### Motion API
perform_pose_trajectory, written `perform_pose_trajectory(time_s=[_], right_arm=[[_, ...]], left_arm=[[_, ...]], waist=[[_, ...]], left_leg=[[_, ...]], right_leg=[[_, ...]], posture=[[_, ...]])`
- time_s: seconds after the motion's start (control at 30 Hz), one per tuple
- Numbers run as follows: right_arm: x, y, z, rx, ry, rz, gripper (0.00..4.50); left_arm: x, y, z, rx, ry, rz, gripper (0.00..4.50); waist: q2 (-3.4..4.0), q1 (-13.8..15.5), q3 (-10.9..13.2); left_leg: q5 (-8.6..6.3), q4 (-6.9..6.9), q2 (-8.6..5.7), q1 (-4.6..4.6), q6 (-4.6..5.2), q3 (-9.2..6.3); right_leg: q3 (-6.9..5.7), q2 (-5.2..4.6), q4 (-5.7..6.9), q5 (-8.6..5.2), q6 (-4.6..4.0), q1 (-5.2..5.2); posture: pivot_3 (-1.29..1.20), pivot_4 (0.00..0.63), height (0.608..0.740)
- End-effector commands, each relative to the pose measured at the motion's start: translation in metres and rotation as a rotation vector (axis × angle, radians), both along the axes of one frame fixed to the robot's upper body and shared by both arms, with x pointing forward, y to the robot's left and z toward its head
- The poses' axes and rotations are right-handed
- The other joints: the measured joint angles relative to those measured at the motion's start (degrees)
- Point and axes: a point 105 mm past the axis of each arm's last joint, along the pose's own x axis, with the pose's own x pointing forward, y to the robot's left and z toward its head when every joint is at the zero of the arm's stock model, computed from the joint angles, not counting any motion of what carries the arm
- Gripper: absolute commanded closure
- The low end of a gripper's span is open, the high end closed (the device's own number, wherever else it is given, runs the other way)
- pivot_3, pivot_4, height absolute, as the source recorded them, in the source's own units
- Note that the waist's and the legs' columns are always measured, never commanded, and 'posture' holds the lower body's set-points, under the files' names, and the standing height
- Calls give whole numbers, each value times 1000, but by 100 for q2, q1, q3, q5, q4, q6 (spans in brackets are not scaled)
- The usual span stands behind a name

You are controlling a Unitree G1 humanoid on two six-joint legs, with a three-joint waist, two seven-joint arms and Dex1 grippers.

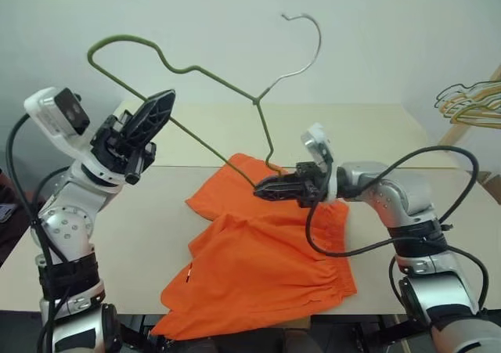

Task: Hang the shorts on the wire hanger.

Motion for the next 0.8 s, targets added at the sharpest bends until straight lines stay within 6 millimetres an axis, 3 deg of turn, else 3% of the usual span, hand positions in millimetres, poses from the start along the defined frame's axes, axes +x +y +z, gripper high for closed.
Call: perform_pose_trajectory(time_s=[0.03, 0.2, 0.33, 0.4, 0.43, 0.53, 0.63, 0.7, 0.8], right_arm=[[-3, 3, 6, 0, -76, 18, 4457], [-1, 2, 8, 15, -75, 7, 4491], [3, -4, 19, 71, -65, -26, 4500], [4, -9, 28, 123, -51, -49, 4500], [6, -14, 34, 152, -41, -74, 4500], [10, -35, 41, 179, -17, -174, 4500], [7, -62, 29, 91, 28, -292, 4500], [-2, -92, 17, 6, 127, -403, 4500], [-26, -122, 5, -101, 152, -488, 4500]], left_arm=[[1, 0, 10, -8, -43, 19, 4500], [8, -2, -1, 39, 9, 23, 4500], [23, 0, -20, 91, 114, 57, 3489], [28, 1, -29, 117, 160, 74, 2747], [35, 1, -42, 180, 215, 103, 2504], [45, -3, -96, 497, 310, 206, 1607], [45, -3, -125, 701, 299, 270, 686], [42, -5, -132, 832, 194, 324, 37], [33, -9, -125, 860, 88, 311, 11]], waist=[[0, 0, 0], [0, -3, 0], [0, -18, 0], [0, -15, 0], [0, -16, 0], [1, -36, 1], [4, -21, 4], [2, 7, 7], [5, 29, 9]], left_leg=[[0, 0, 0, 0, 0, 0], [1, 0, 0, 0, -1, 0], [1, 0, 0, 1, -2, -1], [1, 1, -1, -1, -2, -1], [1, 0, -1, -1, -2, -1], [2, -3, -1, -2, -4, 0], [1, -5, -5, -3, -3, 5], [-1, -6, -1, -8, 0, 7], [-4, -7, 2, -24, 6, 8]], right_leg=[[0, 0, 0, 0, 0, 0], [0, 0, 0, 0, 0, -1], [-1, 1, 1, 0, 0, -1], [-1, 0, 0, 0, 0, -1], [-2, 0, -1, 0, 0, -1], [-2, 1, -3, 0, 0, -2], [-1, -3, -10, 0, 0, -1], [-4, -2, -22, 0, -1, -3], [-8, -4, -40, 1, -2, -10]], posture=[[-40, 0, 740], [-44, 0, 740], [-57, 0, 740], [-61, 0, 740], [-68, 0, 740], [-76, 0, 740], [-85, 0, 740], [-98, 0, 740], [-116, 0, 740]])
